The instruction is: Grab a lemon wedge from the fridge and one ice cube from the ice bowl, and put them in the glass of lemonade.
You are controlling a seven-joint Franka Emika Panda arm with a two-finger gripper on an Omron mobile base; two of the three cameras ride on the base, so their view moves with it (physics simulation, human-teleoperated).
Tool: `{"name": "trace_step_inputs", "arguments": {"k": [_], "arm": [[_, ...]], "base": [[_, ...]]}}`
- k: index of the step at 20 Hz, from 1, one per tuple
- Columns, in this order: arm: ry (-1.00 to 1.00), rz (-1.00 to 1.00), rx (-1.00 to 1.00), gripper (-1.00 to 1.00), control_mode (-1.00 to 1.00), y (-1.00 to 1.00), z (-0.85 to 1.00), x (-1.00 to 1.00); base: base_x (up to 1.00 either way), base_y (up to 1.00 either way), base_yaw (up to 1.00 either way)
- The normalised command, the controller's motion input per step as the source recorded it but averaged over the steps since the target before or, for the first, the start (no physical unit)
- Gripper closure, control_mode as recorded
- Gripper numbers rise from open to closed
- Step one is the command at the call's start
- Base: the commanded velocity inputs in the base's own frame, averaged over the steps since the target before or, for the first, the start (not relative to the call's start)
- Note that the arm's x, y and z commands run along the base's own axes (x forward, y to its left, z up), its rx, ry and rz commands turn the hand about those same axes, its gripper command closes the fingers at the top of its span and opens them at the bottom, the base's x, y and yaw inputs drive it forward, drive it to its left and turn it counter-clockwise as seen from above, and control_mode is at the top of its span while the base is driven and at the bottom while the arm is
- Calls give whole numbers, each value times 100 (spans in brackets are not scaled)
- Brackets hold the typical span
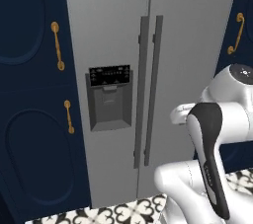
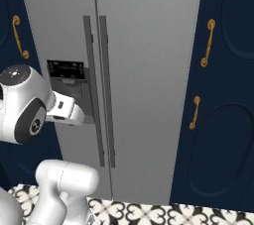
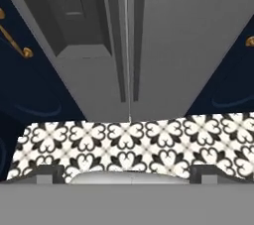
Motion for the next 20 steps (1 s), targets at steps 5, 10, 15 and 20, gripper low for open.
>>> {"name": "trace_step_inputs", "arguments": {"k": [5,10,15,20], "arm": [[-20,-4,0,-100,-100,-7,32,66],[-5,-1,0,-100,-100,-24,59,62],[-15,0,0,-100,-100,-13,34,49],[-13,0,0,-100,-100,-3,4,43]], "base": [[0,0,0],[0,0,0],[0,0,0],[0,0,0]]}}
